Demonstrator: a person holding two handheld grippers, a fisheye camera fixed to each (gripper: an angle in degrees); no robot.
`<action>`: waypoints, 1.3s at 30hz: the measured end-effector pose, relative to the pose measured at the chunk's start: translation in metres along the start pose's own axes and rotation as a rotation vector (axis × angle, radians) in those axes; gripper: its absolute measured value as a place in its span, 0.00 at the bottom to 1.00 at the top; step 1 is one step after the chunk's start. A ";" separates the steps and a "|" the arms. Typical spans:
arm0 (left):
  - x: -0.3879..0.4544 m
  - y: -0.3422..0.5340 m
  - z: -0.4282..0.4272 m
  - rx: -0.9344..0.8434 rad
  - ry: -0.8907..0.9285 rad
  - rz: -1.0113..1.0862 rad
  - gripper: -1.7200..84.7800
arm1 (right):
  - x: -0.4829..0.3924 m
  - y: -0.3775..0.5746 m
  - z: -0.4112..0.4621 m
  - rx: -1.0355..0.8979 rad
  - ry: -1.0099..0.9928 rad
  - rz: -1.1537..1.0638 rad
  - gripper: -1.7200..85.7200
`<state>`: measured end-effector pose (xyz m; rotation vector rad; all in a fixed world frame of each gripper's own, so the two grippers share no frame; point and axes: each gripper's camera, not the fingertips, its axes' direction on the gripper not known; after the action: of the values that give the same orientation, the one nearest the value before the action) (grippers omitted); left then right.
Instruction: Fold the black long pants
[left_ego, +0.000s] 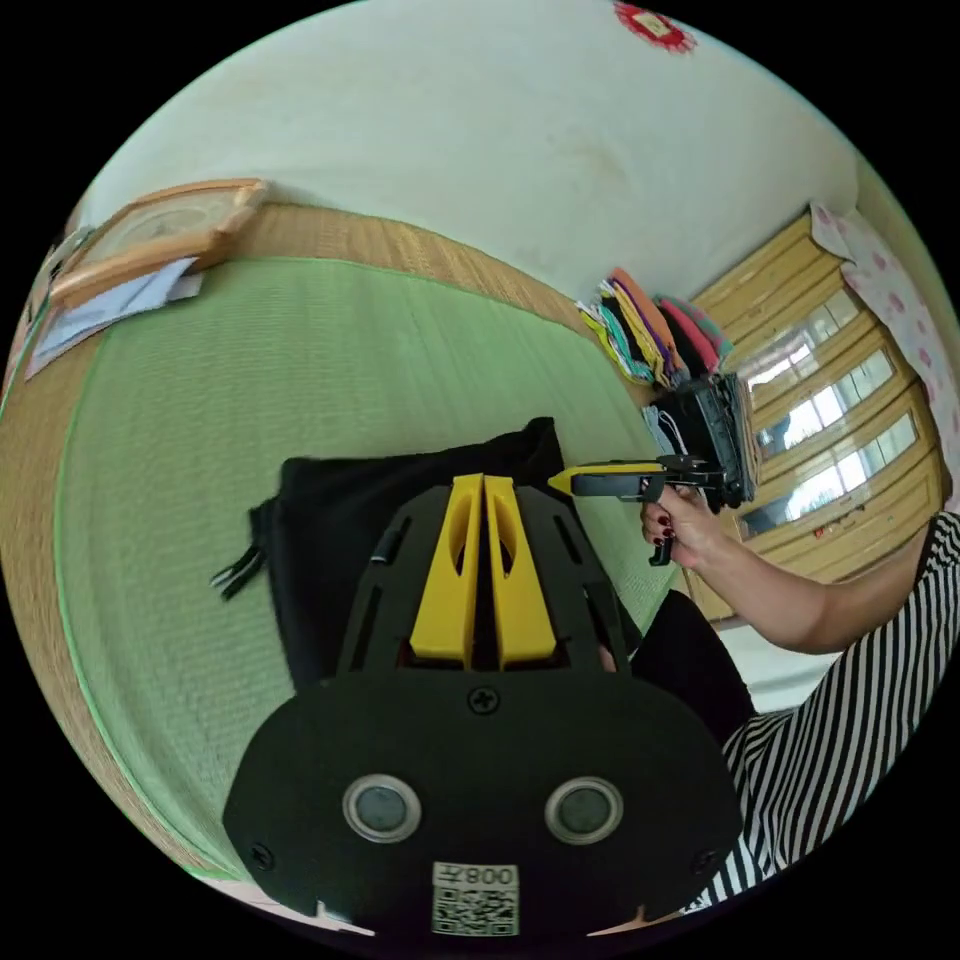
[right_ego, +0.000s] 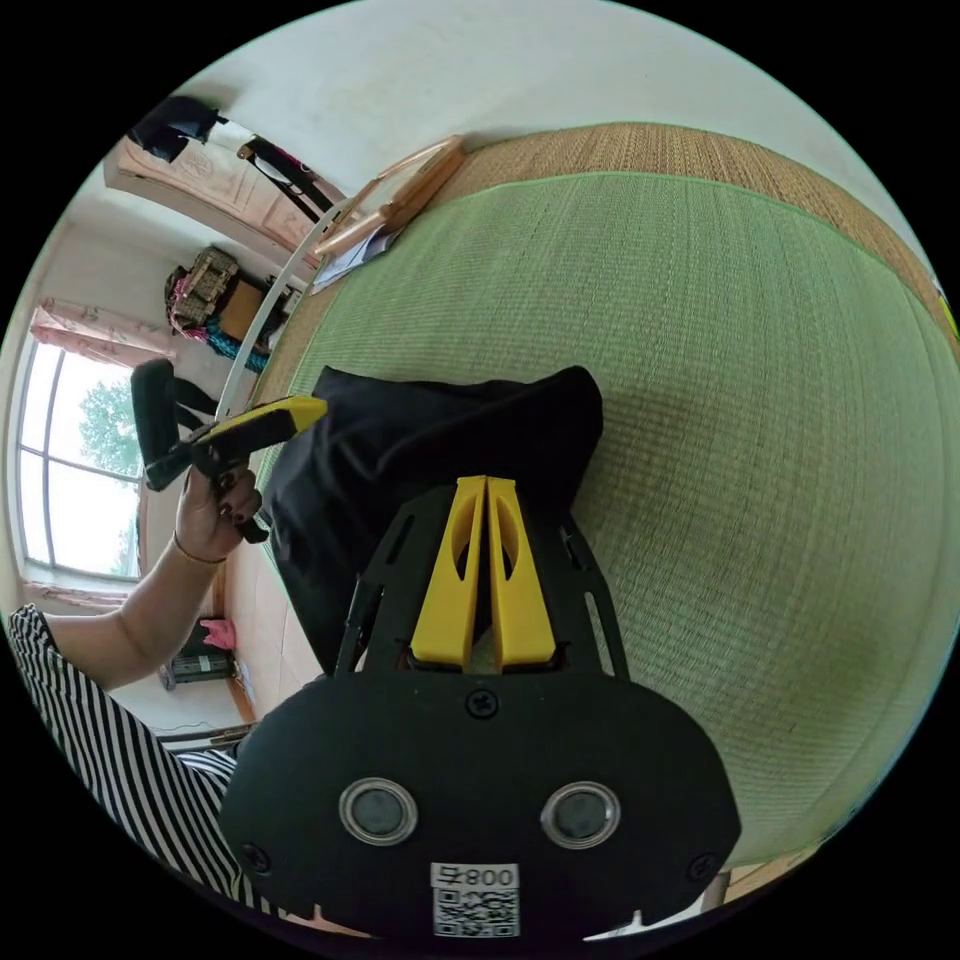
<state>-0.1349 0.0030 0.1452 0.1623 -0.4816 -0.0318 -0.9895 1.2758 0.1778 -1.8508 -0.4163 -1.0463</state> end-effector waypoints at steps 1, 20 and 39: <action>0.008 -0.013 0.012 -0.058 0.011 0.038 0.02 | 0.003 0.005 0.006 0.000 -0.002 0.005 0.02; 0.040 -0.033 0.014 -0.060 -0.201 0.001 0.02 | 0.006 0.036 0.068 0.089 0.017 -0.038 0.02; 0.000 0.016 -0.032 0.098 -0.251 -0.290 0.02 | -0.005 0.078 0.140 0.103 -0.099 -0.006 0.02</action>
<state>-0.1197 0.0232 0.1196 0.3256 -0.7072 -0.3159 -0.8735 1.3566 0.1024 -1.8146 -0.5249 -0.9225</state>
